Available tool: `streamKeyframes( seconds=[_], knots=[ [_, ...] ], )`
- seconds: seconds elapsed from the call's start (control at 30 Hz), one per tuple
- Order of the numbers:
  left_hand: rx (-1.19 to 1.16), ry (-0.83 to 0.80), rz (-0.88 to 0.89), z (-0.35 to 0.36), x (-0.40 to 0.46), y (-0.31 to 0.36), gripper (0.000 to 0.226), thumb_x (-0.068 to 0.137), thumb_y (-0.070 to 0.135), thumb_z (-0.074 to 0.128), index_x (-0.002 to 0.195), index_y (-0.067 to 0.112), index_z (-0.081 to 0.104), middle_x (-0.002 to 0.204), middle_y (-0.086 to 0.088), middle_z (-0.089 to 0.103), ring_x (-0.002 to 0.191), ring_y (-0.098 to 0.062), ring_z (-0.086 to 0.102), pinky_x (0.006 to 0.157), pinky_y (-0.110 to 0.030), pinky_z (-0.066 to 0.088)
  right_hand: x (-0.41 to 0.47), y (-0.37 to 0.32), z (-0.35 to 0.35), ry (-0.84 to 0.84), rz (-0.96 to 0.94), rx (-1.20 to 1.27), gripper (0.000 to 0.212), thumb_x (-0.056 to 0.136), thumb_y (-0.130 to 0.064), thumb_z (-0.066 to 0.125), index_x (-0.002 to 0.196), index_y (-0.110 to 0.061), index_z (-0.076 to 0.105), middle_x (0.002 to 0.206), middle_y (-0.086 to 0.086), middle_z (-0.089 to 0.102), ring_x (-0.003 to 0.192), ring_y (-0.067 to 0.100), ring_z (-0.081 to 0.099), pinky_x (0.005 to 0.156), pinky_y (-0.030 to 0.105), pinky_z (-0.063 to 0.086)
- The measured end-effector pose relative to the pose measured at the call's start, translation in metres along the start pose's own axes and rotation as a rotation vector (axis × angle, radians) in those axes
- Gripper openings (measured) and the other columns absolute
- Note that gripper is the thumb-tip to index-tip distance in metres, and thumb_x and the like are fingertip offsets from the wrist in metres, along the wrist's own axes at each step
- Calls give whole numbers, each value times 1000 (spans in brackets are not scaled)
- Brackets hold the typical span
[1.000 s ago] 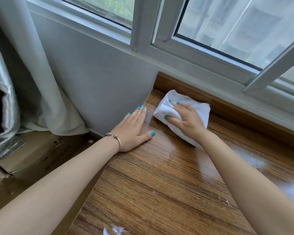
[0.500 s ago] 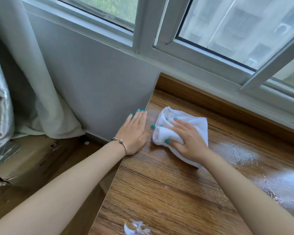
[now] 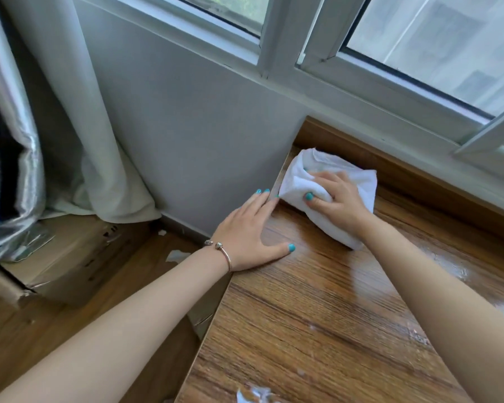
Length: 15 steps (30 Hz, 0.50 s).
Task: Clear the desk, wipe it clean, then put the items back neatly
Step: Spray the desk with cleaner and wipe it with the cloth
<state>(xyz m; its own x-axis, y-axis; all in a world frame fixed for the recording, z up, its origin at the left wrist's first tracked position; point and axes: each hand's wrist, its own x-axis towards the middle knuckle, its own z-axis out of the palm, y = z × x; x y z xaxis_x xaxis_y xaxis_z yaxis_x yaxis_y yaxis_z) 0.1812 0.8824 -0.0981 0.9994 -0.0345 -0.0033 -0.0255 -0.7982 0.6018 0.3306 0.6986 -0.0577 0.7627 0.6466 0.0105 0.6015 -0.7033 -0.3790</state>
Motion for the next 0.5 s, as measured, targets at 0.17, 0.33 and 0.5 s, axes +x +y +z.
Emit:
streamKeyframes(
  seconds=[0.17, 0.33, 0.5],
  knots=[
    [-103, -2, 0, 0, -15, -12, 102, 73, 78, 50, 153, 29, 7, 161, 10, 4, 146, -2, -5, 121, -34, 13, -87, -15, 15, 20, -160, 96, 59, 87, -75, 40, 120, -35, 67, 125, -19, 55, 116, 17, 44, 98, 41, 31],
    [-94, -72, 85, -3, -14, -15, 109, 69, 78, 57, 152, 35, 0, 161, 11, -3, 146, -3, -7, 120, -35, 14, -96, -20, 23, 112, -219, -56, 52, 82, -68, 57, 129, -45, 55, 135, -13, 51, 121, 24, 47, 97, 50, 39],
    [-240, -128, 119, -19, -9, -21, 114, 70, 68, 67, 151, 36, -6, 159, 15, 10, 146, -1, 8, 118, -26, 18, -50, -19, 16, 58, 56, -193, 67, 74, -74, 40, 137, -52, 46, 153, -3, 39, 141, 28, 32, 109, 50, 27]
  ],
)
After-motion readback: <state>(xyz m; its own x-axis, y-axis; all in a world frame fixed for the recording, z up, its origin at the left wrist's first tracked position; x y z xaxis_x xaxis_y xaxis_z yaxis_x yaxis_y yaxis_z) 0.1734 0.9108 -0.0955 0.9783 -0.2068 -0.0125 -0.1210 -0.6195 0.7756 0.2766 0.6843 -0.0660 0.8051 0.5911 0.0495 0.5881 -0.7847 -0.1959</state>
